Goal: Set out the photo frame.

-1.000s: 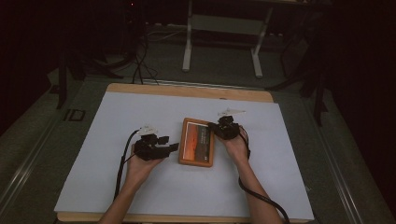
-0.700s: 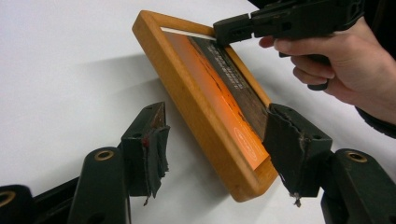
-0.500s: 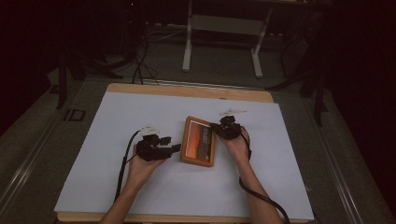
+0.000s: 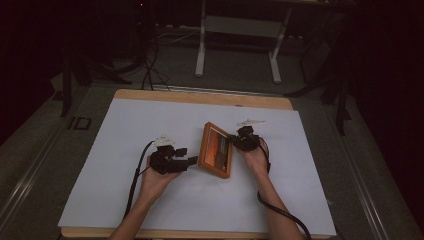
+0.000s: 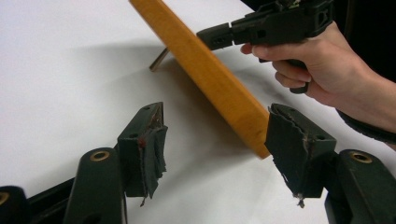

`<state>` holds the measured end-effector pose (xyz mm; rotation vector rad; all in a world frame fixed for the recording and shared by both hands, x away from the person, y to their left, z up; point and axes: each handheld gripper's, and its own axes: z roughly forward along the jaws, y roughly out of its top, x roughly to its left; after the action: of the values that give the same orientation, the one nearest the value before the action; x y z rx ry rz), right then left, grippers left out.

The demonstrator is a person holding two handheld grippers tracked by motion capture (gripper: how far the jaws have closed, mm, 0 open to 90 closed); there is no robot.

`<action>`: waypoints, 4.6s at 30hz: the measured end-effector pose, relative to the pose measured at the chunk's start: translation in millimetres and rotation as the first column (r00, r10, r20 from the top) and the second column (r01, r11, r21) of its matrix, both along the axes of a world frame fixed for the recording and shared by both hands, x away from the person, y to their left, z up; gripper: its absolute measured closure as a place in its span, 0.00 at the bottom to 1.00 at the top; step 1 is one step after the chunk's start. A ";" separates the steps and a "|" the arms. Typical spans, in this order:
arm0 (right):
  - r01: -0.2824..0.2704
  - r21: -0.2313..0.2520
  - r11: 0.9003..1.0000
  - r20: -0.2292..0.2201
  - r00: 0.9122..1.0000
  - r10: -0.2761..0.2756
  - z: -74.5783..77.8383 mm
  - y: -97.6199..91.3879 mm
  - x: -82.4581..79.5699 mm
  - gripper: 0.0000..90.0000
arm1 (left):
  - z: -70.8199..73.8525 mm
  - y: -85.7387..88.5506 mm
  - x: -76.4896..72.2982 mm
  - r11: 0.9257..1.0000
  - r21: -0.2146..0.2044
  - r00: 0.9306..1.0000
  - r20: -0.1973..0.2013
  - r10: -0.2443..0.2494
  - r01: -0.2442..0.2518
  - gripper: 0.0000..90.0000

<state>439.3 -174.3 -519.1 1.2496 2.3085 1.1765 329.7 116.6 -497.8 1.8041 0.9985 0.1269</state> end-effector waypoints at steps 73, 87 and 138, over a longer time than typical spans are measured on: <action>-0.008 -0.031 0.999 0.028 1.000 0.009 7.7 -14.5 -1.4 1.00 | -17.6 -57.9 21.6 0.997 -0.017 0.986 -0.146 -0.078 0.076 0.56; -0.028 0.008 1.000 0.098 0.995 0.027 42.6 -34.0 -11.6 0.83 | -13.0 -63.7 19.9 0.997 -0.004 0.989 -0.128 -0.076 0.076 0.61; 0.026 0.097 0.995 0.238 0.970 -0.049 89.0 -81.5 -46.1 0.62 | 3.3 -98.2 6.6 0.991 0.017 0.991 0.025 -0.130 0.130 0.77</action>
<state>393.3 -255.8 -430.1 1.1067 2.0673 1.3553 336.3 18.4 -494.5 1.8710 0.8610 0.0773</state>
